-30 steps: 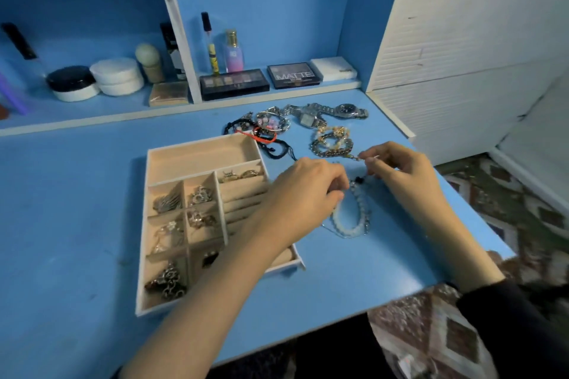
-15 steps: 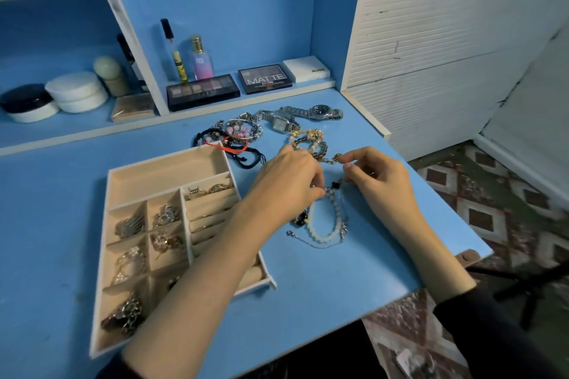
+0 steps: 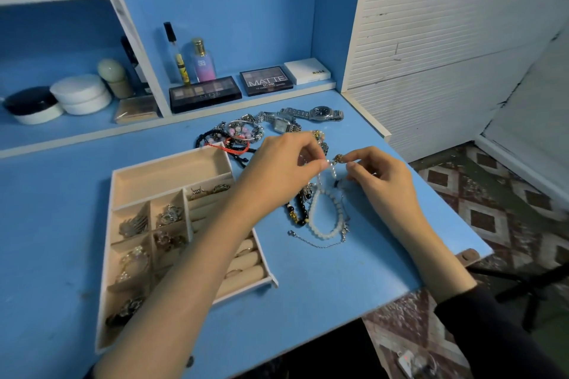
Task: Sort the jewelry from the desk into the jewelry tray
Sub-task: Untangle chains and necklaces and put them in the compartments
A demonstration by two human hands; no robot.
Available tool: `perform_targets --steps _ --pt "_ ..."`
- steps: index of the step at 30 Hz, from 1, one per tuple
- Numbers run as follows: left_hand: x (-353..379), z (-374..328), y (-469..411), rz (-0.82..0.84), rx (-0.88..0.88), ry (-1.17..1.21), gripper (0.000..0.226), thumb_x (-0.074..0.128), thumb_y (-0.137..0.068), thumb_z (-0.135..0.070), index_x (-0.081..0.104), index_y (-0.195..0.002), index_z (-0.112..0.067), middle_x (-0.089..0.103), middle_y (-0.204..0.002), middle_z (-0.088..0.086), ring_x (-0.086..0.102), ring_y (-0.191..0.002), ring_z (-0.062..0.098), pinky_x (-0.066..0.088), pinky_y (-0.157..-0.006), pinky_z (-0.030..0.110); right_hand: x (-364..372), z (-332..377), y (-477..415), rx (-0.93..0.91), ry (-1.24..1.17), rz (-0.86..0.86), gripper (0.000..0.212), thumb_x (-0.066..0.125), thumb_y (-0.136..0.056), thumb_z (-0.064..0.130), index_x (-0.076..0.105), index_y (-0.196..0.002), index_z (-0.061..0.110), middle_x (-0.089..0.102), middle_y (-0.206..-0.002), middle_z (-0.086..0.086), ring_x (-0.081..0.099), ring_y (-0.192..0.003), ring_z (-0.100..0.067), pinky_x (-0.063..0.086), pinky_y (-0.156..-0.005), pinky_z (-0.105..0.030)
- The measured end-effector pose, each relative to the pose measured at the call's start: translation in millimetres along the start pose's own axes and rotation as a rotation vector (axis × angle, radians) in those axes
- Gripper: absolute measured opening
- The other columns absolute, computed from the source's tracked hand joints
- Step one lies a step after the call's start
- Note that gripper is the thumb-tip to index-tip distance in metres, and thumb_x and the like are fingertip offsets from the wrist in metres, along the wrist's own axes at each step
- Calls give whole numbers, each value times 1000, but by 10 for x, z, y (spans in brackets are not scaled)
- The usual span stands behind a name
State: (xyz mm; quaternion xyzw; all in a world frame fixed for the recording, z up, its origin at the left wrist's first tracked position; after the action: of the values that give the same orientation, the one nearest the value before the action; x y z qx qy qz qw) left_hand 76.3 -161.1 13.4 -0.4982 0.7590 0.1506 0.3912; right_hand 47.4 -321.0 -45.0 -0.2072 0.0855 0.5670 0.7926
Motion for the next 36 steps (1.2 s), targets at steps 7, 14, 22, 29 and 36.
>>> perform_targets --steps 7,14,22,29,36 --pt "-232 -133 62 -137 -5 204 6 60 -87 -27 61 -88 -21 69 -82 -9 62 -75 1 49 -68 15 -1 -1 -23 1 -5 8 13 58 -88 15 67 -84 24 63 -70 -6 56 -67 -19 37 -56 -18" --pt "-459 -216 131 -217 3 483 6 51 -93 -19 53 -92 -14 71 -86 0 69 -77 13 57 -64 27 48 142 -38 -100 183 155 6 62 -86 18 66 -84 22 61 -78 2 53 -68 -9 38 -59 -13" --pt "-581 -199 213 -273 -1 510 6 51 -94 -19 54 -92 -13 71 -85 1 69 -74 13 57 -64 28 290 318 -1 -259 533 356 13 62 -83 42 60 -83 29 46 -82 14 42 -87 -11 37 -71 -28" --pt "-609 -131 270 -278 -17 492 6 51 -94 -19 53 -89 -17 72 -84 0 69 -75 14 57 -69 35 399 379 -34 -264 704 315 20 60 -84 43 59 -78 24 45 -81 10 37 -85 -10 30 -65 -26" --pt "-619 -79 304 -271 -29 502 5 51 -94 -19 53 -92 -14 71 -84 2 69 -74 14 57 -68 34 390 336 -74 -213 641 316 14 64 -84 31 68 -79 18 45 -73 16 46 -77 -12 34 -60 -27"
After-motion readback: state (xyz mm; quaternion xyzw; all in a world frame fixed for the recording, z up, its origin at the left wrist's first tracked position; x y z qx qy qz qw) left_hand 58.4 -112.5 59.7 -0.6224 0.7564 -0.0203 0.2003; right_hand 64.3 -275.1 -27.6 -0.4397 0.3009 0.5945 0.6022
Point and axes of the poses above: each hand's wrist, its own y-axis away from the middle knuckle, its own x-axis out of the palm, z = x × y, the point moved 3 cm from there along -y, towards the middle knuckle
